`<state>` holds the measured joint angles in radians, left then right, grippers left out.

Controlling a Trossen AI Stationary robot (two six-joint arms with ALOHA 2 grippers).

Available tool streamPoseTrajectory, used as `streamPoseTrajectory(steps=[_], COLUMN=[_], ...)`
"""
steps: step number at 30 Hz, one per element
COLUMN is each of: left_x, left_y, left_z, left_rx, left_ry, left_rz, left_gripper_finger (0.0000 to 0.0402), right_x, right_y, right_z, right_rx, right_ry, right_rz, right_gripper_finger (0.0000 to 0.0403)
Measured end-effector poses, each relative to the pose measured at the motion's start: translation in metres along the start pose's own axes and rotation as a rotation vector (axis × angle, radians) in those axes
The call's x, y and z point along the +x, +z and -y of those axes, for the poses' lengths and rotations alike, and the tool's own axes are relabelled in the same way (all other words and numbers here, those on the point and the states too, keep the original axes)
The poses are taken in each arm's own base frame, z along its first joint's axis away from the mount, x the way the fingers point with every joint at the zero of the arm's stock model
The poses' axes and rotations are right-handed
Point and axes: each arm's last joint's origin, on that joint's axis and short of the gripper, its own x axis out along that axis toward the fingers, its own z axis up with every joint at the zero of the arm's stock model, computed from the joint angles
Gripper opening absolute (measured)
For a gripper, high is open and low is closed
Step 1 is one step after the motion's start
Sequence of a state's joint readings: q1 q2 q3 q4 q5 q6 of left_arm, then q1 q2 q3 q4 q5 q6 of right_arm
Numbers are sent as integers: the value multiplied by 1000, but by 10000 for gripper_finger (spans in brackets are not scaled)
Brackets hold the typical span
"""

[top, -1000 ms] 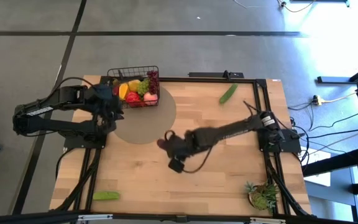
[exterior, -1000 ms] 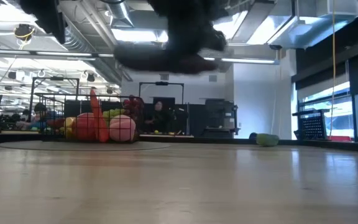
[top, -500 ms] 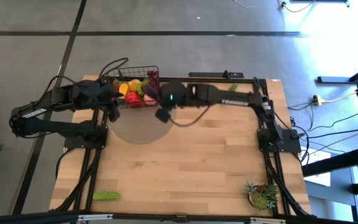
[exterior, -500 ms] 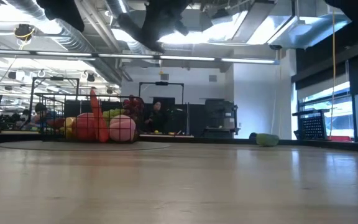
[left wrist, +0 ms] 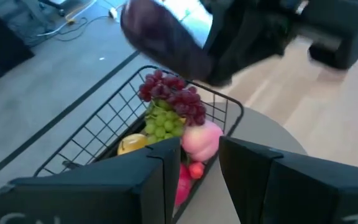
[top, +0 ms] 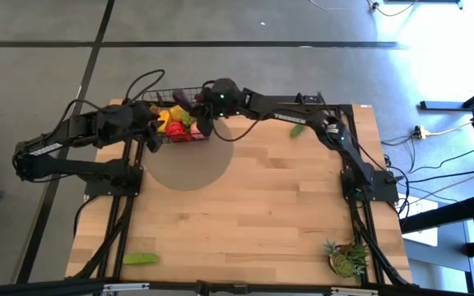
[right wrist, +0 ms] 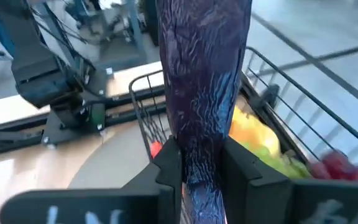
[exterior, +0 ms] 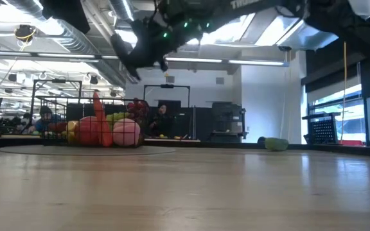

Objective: Build produce basket
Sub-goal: Put the violet eggplant into the black wire basket

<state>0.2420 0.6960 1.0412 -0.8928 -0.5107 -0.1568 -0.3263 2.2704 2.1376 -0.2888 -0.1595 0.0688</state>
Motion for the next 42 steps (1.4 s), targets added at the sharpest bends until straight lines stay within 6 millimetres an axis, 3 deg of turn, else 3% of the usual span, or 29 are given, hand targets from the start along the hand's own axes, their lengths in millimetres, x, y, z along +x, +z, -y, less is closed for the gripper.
streamPoseTrajectory(steps=[8, 16, 38, 42], left_x=[0, 0, 0, 0], left_y=[1, 2, 2, 2], left_z=[-1, -1, -1, -1], left_rx=[-5, -10, -12, -11], left_ry=[29, 29, 29, 28], left_rz=[11, 19, 22, 22], left_gripper_finger=[100, 100, 100, 100], right_x=[39, 59, 65, 65], right_y=[-32, -59, -74, -74], right_z=[16, 19, 25, 25], right_rx=[-38, -55, -66, -90], right_ry=[127, 165, 151, 151], right_rz=[21, -45, -111, -109], right_gripper_finger=[57, 57, 57, 84])
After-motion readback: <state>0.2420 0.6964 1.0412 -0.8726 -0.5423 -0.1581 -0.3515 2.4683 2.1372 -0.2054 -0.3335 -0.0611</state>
